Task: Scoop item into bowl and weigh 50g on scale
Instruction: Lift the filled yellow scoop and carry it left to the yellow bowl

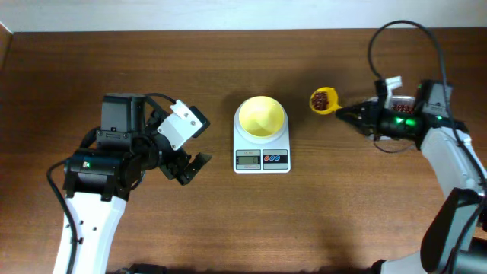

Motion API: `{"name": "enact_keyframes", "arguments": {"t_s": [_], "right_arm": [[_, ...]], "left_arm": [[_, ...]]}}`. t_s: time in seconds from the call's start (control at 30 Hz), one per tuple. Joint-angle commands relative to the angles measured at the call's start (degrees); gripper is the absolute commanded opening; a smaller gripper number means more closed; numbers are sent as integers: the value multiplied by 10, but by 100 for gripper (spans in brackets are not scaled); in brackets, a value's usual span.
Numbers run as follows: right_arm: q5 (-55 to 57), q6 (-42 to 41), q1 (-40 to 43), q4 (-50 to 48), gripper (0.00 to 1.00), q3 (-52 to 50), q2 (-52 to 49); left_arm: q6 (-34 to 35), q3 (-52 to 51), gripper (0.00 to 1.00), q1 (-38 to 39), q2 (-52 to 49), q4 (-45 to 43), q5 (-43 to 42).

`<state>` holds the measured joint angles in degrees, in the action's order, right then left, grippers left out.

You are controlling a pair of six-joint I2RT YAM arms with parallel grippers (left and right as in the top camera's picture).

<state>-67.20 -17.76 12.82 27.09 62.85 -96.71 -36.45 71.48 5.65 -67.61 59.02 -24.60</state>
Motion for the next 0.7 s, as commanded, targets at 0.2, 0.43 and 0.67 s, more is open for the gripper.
{"name": "enact_keyframes", "arguments": {"t_s": [0.2,0.43,0.67], "right_arm": [[-18,10,-101,-77,4,11,-4],[-13,29,-142,-137,4,11,-4],[109,91,-186,-134,4,11,-4]], "left_arm": [[-9,10,99,-2,0,0,0],[-9,10,99,-2,0,0,0],[-9,10,99,-2,0,0,0]]}}
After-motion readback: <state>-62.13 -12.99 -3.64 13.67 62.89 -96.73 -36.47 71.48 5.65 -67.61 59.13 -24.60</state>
